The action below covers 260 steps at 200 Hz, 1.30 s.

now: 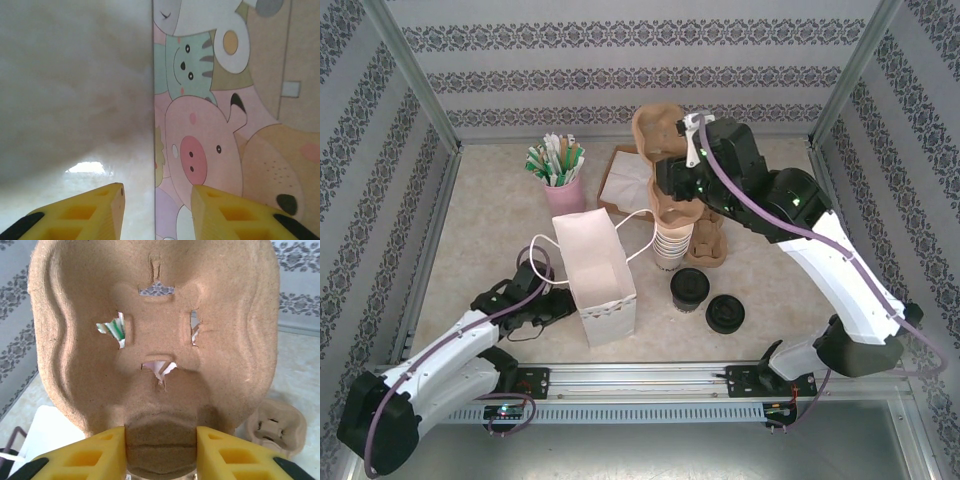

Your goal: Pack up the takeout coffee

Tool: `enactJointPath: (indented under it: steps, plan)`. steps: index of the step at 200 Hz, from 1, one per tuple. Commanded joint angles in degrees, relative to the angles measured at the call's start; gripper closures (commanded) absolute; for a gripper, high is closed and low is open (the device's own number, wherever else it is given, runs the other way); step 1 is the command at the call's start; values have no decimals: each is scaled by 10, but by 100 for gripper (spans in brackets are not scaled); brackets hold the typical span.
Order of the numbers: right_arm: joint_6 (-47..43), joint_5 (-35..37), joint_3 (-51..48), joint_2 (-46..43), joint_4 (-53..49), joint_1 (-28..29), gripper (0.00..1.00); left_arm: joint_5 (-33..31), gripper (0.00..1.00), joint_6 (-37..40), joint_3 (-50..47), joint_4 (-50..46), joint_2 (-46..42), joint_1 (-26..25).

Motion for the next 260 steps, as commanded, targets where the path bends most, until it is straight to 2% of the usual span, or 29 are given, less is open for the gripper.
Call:
enactJointPath:
  steps: [1, 29, 74, 116, 153, 189, 260]
  plan:
    - [-2, 15, 26, 14, -9, 26, 62, -3, 59, -51, -20, 63, 2, -29]
    - [-3, 20, 35, 25, -5, 64, 62, -30, 58, -83, -22, 116, 18, -77]
    - [-18, 45, 39, 42, -3, 119, 62, -57, 56, -128, -15, 239, 100, -147]
    - [-21, 73, 18, 41, 4, 142, 62, -59, 55, -134, 5, 275, 150, -170]
    - [-16, 57, -41, 28, 41, 147, 62, -110, 51, -117, 4, 203, 84, -170]
    - [-4, 59, -74, 24, 57, 159, 62, -184, 46, -61, 33, 65, -8, -170]
    - [15, 103, -130, 12, 67, 192, 63, -303, 36, 17, 111, -63, -67, -170]
